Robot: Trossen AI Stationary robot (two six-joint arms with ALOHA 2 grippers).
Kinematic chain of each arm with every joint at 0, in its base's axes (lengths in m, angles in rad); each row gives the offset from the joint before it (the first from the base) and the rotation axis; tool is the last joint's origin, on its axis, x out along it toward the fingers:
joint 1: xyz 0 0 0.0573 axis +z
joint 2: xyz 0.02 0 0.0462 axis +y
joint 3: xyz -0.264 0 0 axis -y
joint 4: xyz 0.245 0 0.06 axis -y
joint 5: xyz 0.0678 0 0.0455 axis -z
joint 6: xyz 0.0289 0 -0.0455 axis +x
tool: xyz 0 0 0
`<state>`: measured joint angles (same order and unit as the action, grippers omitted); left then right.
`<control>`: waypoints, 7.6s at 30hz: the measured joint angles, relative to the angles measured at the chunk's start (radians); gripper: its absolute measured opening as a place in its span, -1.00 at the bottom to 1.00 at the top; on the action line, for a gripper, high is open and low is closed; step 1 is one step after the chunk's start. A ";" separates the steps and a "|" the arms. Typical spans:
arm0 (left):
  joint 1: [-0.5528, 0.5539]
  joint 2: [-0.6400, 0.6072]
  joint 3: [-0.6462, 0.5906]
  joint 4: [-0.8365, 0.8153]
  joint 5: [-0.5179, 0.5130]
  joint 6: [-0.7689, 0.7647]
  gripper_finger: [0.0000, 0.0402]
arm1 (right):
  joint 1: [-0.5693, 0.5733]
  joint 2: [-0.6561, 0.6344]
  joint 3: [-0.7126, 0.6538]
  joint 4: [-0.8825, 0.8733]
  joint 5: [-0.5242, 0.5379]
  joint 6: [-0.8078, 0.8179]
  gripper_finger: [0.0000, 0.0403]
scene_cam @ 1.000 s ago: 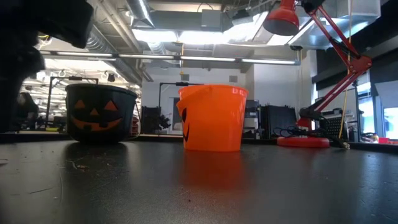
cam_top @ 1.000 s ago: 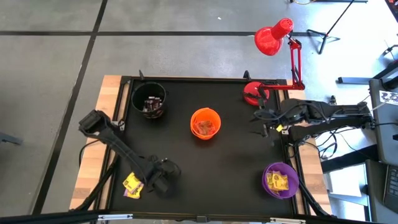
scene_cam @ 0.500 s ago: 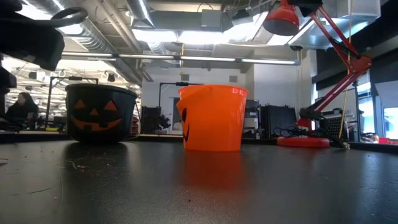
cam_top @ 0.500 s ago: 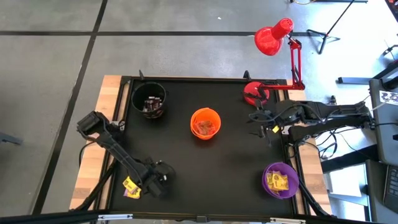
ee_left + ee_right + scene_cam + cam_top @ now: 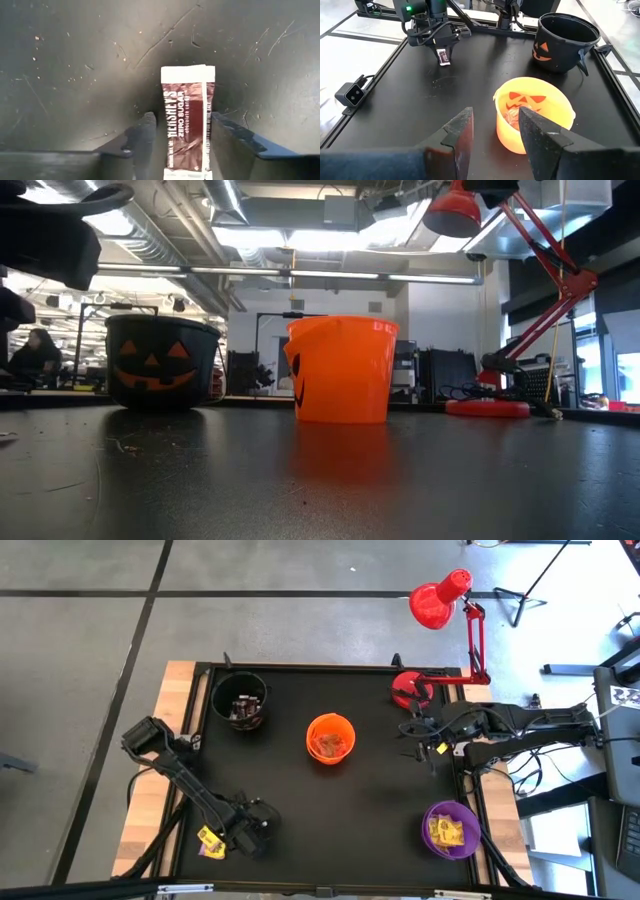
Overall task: Sort candy
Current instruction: Put the brown chocolate bar into the black bucket, then put the yellow candy into the purple bucket
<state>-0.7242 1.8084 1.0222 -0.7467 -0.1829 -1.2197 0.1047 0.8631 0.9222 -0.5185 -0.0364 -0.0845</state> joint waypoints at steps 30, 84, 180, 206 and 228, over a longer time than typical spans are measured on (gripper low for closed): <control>0.139 -0.235 0.191 -0.356 -0.935 0.225 -0.58 | 0.000 0.000 0.000 0.022 0.000 -0.003 -0.23; 0.540 -0.449 -0.426 1.074 -0.689 0.843 -0.57 | 0.000 0.105 0.000 0.011 0.000 -0.033 -0.23; -0.197 -0.166 -0.217 0.221 0.207 -0.778 -0.25 | 0.000 0.111 0.000 0.045 -0.016 -0.014 -0.23; 0.173 -0.156 -0.143 0.208 -0.170 -0.091 -0.82 | 0.000 0.122 0.000 0.035 -0.027 -0.014 -0.23; 0.120 -0.307 -0.140 -0.001 -0.071 -0.207 -0.58 | 0.000 0.122 0.000 0.027 -0.027 -0.014 -0.23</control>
<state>-0.6040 1.5009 0.8822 -0.7480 -0.2544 -1.4264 0.1047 0.9855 0.9218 -0.4917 -0.0639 -0.0986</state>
